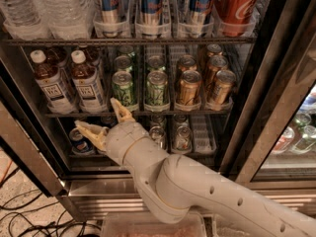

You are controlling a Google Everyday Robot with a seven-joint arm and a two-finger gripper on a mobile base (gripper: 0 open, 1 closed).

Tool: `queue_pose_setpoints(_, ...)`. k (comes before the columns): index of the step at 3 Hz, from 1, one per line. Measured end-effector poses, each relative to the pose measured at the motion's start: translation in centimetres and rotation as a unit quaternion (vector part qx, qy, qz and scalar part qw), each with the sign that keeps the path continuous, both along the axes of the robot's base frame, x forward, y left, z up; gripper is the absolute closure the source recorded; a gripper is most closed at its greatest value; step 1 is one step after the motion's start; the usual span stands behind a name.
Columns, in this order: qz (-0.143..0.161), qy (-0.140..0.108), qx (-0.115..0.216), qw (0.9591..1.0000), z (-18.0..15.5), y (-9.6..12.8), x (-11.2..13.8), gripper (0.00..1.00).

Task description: Pick blue plastic bottle from middle shelf of fridge

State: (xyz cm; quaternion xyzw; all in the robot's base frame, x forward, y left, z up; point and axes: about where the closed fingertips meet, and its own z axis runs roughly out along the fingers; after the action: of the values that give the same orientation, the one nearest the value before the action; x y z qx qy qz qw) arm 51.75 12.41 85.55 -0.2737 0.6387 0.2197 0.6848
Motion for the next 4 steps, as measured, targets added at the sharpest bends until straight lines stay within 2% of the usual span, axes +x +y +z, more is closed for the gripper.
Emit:
queue_pose_setpoints(1,-0.001,0.002,0.004,1.0,0.0,0.0,1.3,0.31)
queue_pose_setpoints(3,0.002,0.004,-0.011,0.9999,2.0,-0.7,4.7,0.3)
queue_pose_setpoints(4,0.019,0.008,-0.02,0.9996,2.5,0.2,6.3,0.3)
